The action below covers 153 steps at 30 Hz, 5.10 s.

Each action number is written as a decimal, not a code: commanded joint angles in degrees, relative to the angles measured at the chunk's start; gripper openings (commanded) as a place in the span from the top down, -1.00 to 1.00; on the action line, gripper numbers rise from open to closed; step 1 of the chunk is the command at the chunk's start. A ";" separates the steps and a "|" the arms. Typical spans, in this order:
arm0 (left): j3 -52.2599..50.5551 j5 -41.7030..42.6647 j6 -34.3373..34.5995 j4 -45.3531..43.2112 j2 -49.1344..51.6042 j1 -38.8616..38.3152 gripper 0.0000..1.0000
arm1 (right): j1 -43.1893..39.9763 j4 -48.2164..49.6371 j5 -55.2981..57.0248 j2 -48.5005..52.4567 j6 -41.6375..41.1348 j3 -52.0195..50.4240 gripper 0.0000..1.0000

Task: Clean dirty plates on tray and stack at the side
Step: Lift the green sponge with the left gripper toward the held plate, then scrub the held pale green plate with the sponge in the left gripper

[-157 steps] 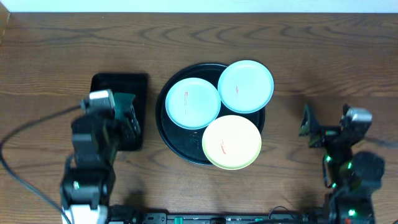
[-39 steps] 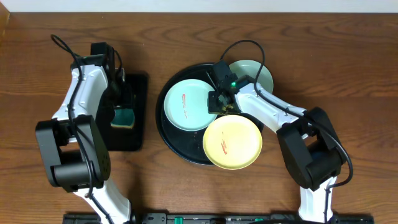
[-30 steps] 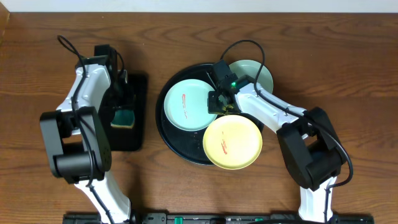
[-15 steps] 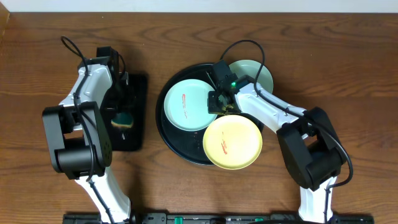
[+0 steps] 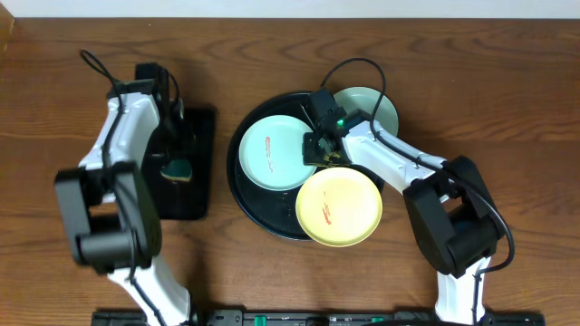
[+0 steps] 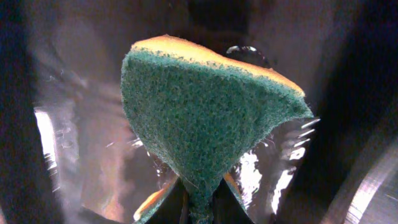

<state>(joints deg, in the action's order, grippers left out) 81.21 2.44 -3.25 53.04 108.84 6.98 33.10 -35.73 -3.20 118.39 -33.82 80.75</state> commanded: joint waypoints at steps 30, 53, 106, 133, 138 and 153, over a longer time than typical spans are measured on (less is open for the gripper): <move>2.38 4.20 2.05 0.66 -12.98 -1.18 0.85 | 0.44 -0.44 2.29 0.87 1.73 0.09 0.98; 0.66 4.48 18.71 -4.79 -11.45 -14.21 0.86 | 0.22 -0.44 0.98 0.87 1.70 0.09 0.98; 0.52 -12.55 31.89 -8.00 8.39 -26.36 0.85 | 0.22 -0.83 0.76 0.87 1.73 0.09 0.98; 0.55 3.58 20.52 -12.15 8.39 -26.67 0.85 | 0.22 -0.72 0.79 0.87 1.73 0.09 0.98; 0.94 -14.08 29.20 -8.09 8.39 -26.67 0.85 | 0.22 -0.72 0.79 0.87 1.73 0.09 0.98; 1.27 12.35 13.29 4.15 8.37 -26.69 0.85 | 0.22 -0.70 0.76 0.87 1.73 0.09 0.98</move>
<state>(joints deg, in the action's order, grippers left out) 82.91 4.05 19.27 55.51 116.18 -20.23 33.15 -35.97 -4.36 118.39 -32.18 80.75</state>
